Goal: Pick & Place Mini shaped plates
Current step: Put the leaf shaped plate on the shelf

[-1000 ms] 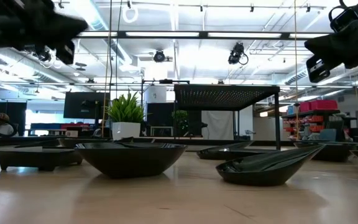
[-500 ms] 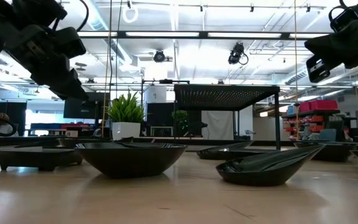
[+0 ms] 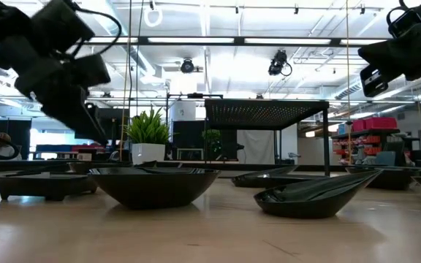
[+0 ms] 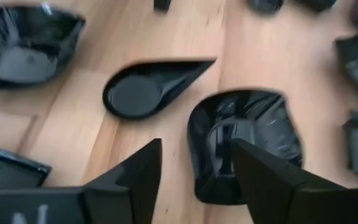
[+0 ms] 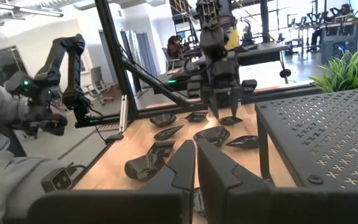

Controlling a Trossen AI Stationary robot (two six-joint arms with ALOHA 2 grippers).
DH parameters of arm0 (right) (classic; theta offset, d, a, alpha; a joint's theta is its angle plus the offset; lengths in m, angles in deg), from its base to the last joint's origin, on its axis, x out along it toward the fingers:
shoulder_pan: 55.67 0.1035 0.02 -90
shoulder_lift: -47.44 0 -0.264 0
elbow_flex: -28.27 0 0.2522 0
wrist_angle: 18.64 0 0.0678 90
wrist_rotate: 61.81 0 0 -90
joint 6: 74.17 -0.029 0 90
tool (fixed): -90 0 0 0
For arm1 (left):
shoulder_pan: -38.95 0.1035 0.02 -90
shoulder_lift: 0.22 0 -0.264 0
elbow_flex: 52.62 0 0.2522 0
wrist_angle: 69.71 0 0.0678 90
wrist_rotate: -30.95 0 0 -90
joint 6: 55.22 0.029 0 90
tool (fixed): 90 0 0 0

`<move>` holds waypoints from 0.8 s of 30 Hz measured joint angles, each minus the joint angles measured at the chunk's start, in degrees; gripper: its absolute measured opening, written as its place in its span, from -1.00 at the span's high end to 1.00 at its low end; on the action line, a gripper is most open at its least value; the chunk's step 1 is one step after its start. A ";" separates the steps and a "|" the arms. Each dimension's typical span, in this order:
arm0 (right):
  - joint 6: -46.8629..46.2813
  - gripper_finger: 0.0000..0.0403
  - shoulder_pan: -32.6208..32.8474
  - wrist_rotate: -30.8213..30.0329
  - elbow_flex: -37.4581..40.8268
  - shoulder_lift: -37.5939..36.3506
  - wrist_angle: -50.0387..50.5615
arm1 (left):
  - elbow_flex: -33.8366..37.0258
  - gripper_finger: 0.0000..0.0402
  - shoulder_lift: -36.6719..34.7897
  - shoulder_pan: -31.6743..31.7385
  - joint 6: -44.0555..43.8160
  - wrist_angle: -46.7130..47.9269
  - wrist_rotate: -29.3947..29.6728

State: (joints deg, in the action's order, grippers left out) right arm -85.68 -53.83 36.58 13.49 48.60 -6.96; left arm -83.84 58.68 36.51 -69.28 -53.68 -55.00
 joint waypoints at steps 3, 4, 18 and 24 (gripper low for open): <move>0.00 0.88 0.01 0.00 0.00 0.01 0.00 | 0.01 -0.07 3.32 0.00 -1.18 -1.89 -0.24; 0.00 0.88 0.00 0.01 0.00 0.01 0.00 | 0.01 -0.06 4.31 0.00 -1.78 -3.26 -0.91; 0.00 0.88 0.01 -0.01 0.00 0.01 0.00 | 0.03 0.06 9.35 -0.07 -1.83 -7.36 -5.61; 0.00 0.88 0.01 -0.01 0.00 0.00 0.00 | -0.14 -0.04 8.84 -1.27 5.25 -6.67 -12.33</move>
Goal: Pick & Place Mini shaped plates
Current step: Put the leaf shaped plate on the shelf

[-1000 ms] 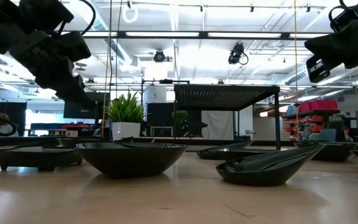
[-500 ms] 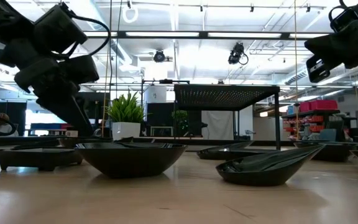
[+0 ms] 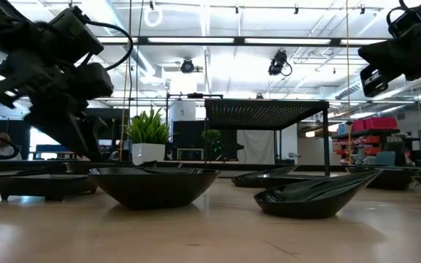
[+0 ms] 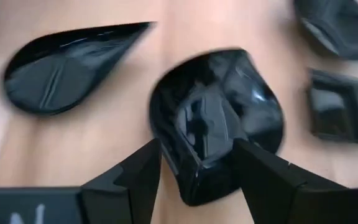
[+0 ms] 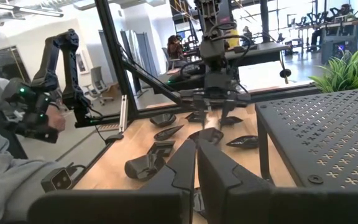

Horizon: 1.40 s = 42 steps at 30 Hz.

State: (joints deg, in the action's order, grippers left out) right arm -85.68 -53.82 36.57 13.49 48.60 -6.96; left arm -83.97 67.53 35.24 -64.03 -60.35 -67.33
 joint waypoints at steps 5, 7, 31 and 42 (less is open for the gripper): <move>0.00 0.88 0.01 0.02 0.00 -0.01 0.00 | -4.03 -0.06 0.01 -4.17 7.57 7.05 2.58; 0.00 0.88 -0.01 0.02 0.00 -0.01 0.00 | -6.02 -0.06 0.00 -5.68 9.70 9.51 3.64; 0.00 0.88 -0.01 0.02 0.00 0.01 0.00 | -8.56 0.32 9.16 -20.75 18.40 6.73 16.83; 0.00 0.88 0.01 0.02 0.00 -0.01 0.00 | -8.56 0.38 12.68 -20.98 18.50 3.75 19.67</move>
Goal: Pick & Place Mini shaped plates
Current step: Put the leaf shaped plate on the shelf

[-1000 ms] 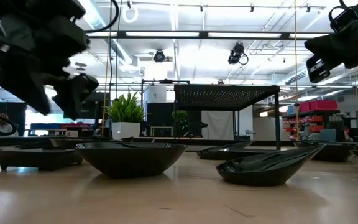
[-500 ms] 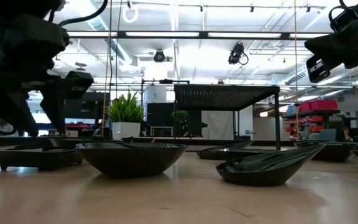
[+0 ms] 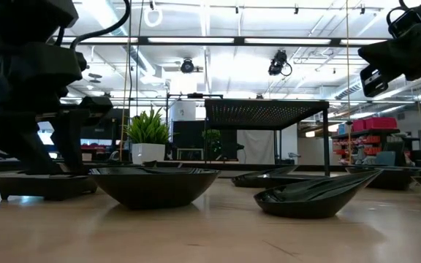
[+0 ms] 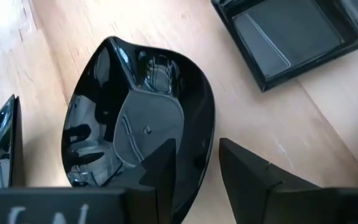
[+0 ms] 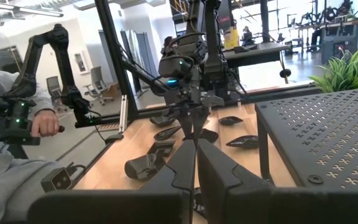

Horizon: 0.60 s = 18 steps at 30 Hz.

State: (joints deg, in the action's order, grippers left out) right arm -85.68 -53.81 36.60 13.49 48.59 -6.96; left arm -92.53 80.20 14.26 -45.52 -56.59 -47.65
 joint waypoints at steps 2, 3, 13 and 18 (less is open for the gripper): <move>0.00 0.88 -0.02 -0.02 0.00 0.01 0.00 | 0.00 0.41 0.00 0.00 0.00 -0.18 0.00; 0.00 0.88 0.00 -0.01 0.00 0.01 0.00 | 0.00 0.44 0.00 0.00 0.00 -0.17 0.00; 0.00 0.88 0.00 0.00 0.00 0.02 0.00 | -0.32 0.78 -0.04 0.00 -0.03 -0.33 -0.02; 0.00 0.88 0.00 -0.02 0.00 0.00 0.00 | -2.45 0.95 -0.07 0.00 -0.01 -0.07 -0.39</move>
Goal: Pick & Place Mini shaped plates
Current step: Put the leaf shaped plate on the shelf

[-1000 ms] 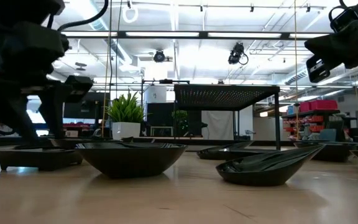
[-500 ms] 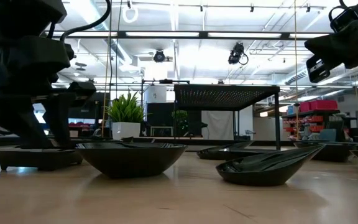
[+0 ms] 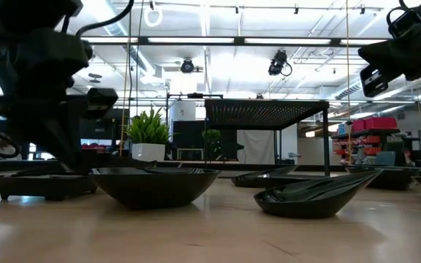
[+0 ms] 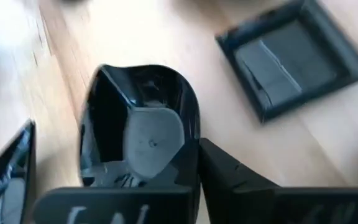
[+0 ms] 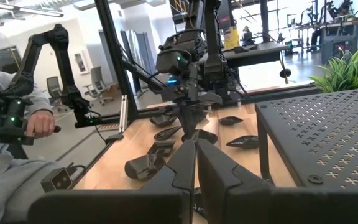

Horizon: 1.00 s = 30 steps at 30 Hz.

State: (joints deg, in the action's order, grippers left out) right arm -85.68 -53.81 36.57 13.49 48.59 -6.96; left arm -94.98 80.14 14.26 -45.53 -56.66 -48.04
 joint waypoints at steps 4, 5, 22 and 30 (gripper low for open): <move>0.00 0.88 -0.02 0.01 0.00 0.00 0.00 | -2.09 0.96 0.00 0.00 0.03 0.65 -0.28; 0.00 0.88 -0.01 0.01 0.00 0.02 0.00 | -2.66 0.95 -0.07 0.00 0.03 0.98 -0.13; 0.00 0.88 -0.02 0.01 0.00 0.00 0.00 | -39.79 0.98 -0.87 6.92 -1.15 34.29 12.92; 0.00 0.88 -0.02 0.02 0.00 0.00 0.00 | -62.60 0.98 11.72 23.44 1.40 38.43 13.04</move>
State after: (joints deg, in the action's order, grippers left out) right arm -85.68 -53.83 36.59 13.49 48.59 -6.96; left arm -157.58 91.85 37.70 -44.13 -18.24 -35.00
